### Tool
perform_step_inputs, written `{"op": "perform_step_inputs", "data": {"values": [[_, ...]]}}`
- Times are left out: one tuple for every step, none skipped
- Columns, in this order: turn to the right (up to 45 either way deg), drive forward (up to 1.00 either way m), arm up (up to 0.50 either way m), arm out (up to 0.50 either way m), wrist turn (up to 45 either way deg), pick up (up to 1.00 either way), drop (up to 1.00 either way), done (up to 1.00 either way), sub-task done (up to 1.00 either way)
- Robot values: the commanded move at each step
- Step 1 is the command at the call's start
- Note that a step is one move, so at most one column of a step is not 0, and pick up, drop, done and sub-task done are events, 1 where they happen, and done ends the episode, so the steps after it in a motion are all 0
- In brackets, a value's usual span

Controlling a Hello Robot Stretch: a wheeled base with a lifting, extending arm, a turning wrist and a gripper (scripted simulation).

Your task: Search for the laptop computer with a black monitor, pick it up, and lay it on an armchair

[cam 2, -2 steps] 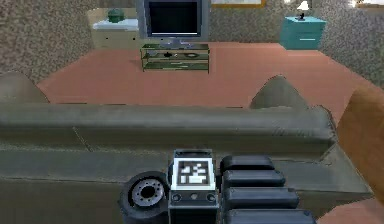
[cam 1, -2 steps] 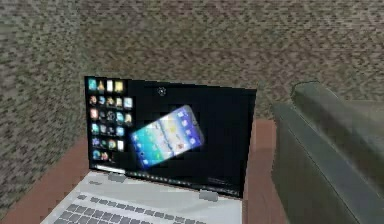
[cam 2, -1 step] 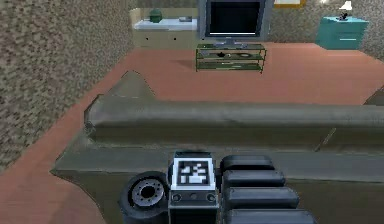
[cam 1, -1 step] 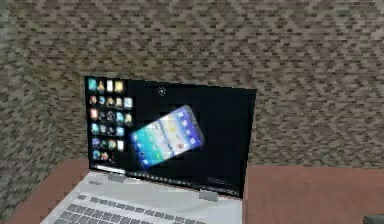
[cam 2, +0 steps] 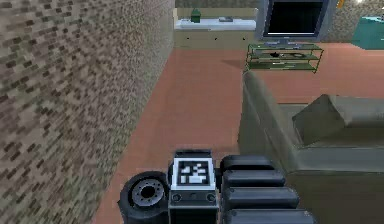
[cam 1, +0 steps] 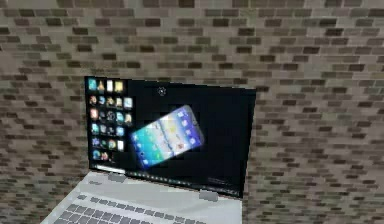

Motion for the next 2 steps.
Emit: {"op": "perform_step_inputs", "data": {"values": [[12.0,0.00,0.00,0.00,0.0,0.00,0.00,0.00,0.00],[0.0,0.05,0.00,0.00,0.0,0.00,0.00,0.00,0.00]]}}
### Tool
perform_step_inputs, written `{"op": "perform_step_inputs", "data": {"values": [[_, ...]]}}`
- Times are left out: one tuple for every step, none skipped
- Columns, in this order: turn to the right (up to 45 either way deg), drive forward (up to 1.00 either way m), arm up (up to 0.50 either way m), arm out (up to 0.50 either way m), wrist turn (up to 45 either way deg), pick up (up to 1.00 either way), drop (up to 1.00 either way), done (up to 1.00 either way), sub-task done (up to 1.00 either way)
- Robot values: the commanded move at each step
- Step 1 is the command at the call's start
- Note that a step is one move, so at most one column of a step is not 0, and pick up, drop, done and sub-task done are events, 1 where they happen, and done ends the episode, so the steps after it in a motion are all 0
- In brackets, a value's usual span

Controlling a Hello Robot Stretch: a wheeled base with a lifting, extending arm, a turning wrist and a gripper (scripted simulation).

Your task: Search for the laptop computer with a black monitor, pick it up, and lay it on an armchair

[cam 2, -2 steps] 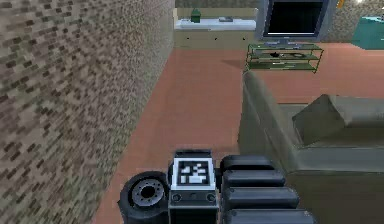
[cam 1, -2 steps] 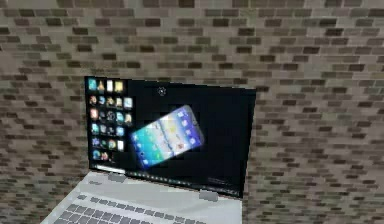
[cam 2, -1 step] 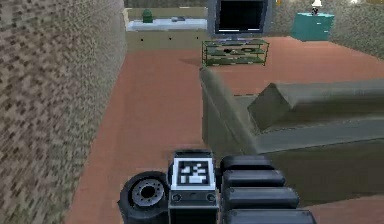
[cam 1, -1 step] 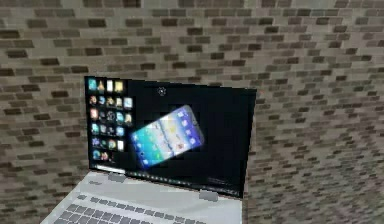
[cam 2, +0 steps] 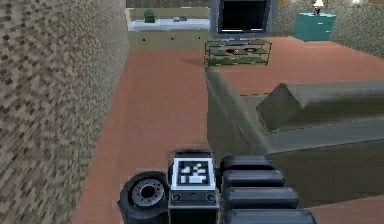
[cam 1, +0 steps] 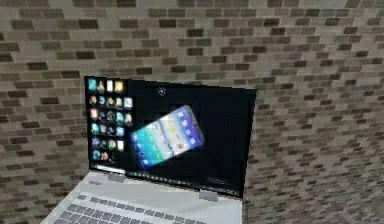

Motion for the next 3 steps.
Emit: {"op": "perform_step_inputs", "data": {"values": [[45.0,0.00,0.00,0.00,0.0,0.00,0.00,0.00,0.00],[33.0,0.00,0.00,0.00,0.0,0.00,0.00,0.00,0.00],[0.0,0.30,0.00,0.00,0.0,0.00,0.00,0.00,0.00]]}}
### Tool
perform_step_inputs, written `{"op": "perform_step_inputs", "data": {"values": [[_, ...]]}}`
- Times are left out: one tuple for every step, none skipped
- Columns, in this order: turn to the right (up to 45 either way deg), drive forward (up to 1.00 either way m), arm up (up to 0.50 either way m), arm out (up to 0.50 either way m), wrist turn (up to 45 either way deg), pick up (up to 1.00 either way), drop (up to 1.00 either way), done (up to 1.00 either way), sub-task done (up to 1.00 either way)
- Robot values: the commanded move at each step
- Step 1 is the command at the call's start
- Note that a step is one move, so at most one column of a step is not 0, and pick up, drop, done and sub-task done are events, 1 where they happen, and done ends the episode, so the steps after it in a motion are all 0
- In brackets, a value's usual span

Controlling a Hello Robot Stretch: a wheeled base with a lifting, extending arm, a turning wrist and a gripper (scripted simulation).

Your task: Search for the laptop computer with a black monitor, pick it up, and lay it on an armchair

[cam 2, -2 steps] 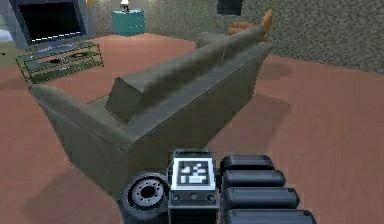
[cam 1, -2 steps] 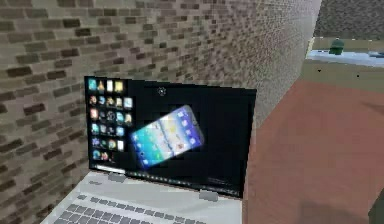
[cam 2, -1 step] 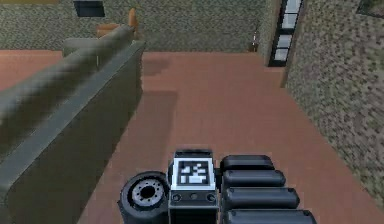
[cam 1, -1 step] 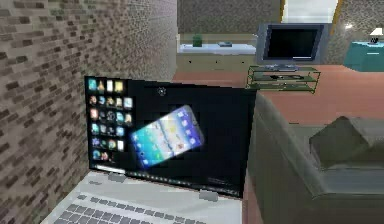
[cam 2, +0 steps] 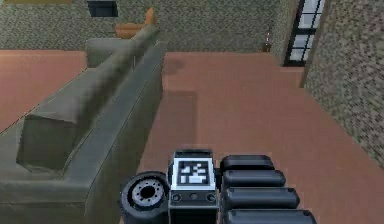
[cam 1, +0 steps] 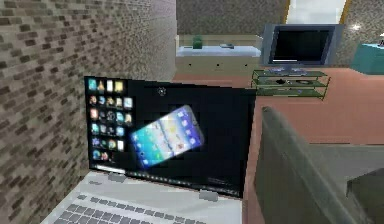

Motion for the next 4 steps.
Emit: {"op": "perform_step_inputs", "data": {"values": [[0.0,1.00,0.00,0.00,0.0,0.00,0.00,0.00,0.00],[0.0,0.65,0.00,0.00,0.0,0.00,0.00,0.00,0.00],[45.0,0.00,0.00,0.00,0.0,0.00,0.00,0.00,0.00],[0.0,0.40,0.00,0.00,0.0,0.00,0.00,0.00,0.00]]}}
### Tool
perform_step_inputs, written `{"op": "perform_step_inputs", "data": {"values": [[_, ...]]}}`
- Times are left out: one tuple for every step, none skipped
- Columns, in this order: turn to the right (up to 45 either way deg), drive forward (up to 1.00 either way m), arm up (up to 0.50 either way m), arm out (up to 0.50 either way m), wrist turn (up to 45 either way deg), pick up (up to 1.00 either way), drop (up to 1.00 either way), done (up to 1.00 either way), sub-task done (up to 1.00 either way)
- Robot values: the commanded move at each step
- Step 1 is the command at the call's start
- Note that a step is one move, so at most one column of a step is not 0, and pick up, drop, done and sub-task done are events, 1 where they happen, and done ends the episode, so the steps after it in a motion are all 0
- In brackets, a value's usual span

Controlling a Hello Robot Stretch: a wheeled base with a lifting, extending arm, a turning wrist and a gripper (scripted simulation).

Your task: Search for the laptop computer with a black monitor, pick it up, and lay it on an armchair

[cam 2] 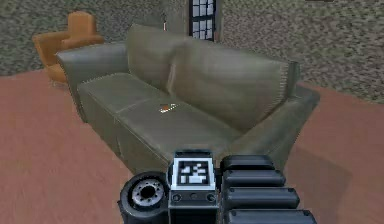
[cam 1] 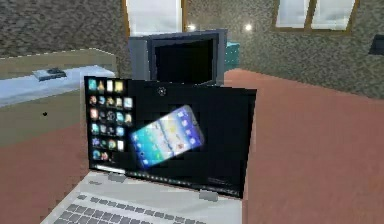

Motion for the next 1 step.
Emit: {"op": "perform_step_inputs", "data": {"values": [[45.0,0.00,0.00,0.00,0.0,0.00,0.00,0.00,0.00]]}}
